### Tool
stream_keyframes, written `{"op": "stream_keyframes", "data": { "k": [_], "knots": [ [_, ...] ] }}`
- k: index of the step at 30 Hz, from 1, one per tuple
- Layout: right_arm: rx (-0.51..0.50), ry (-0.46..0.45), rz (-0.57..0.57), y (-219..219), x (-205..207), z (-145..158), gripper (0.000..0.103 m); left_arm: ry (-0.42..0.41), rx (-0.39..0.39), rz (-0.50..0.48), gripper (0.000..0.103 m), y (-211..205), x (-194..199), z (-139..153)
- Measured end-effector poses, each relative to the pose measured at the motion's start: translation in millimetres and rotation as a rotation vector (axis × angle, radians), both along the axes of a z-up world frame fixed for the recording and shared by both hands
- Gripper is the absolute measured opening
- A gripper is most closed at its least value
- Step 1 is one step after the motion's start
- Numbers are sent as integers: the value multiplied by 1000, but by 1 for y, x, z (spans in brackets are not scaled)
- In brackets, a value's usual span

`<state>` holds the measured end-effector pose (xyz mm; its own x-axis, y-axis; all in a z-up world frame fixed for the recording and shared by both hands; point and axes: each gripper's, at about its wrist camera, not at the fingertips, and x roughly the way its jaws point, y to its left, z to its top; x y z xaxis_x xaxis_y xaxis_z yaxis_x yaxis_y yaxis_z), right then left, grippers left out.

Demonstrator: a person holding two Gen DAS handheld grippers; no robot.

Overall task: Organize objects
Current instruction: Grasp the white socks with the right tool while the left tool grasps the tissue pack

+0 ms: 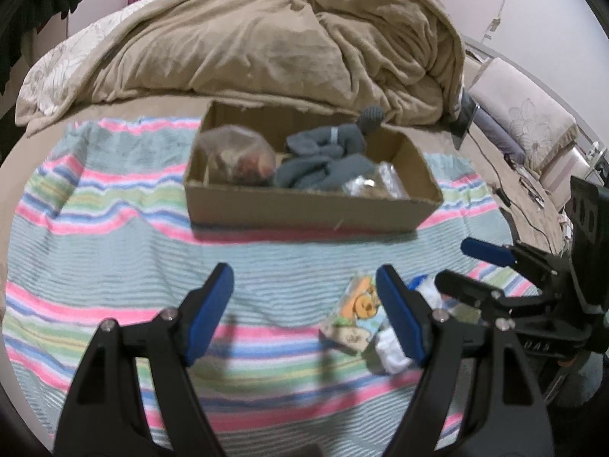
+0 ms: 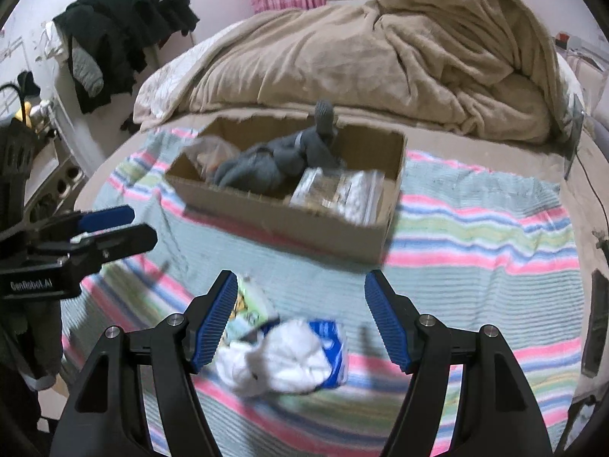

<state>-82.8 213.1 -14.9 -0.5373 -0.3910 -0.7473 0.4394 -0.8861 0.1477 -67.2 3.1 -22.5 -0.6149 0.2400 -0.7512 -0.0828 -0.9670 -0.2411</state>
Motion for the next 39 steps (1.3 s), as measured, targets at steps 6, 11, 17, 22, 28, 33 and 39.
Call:
{"op": "stream_keyframes", "data": {
  "k": [6, 11, 17, 22, 28, 33, 39],
  "knots": [
    [38, -39, 26, -6, 10, -16, 73, -26, 12, 2, 79, 0, 8, -13],
    [53, -57, 29, -9, 16, -28, 72, -57, 16, 0, 79, -1, 15, -28],
    [93, -70, 48, -15, 18, -46, 67, -87, 17, -4, 79, 3, 18, -41],
    [90, -75, 66, -15, 19, -54, 60, -120, -3, -21, 79, 14, 14, -54],
    [79, -56, 105, -12, 27, -51, 41, -143, -21, -58, 79, 31, 11, -65],
    [57, -54, 113, -3, 29, -43, 34, -154, -39, -106, 79, 51, 7, -69],
    [29, -33, 82, 17, 28, -30, 32, -163, -96, -136, 79, 68, -3, -77]
  ]
}}
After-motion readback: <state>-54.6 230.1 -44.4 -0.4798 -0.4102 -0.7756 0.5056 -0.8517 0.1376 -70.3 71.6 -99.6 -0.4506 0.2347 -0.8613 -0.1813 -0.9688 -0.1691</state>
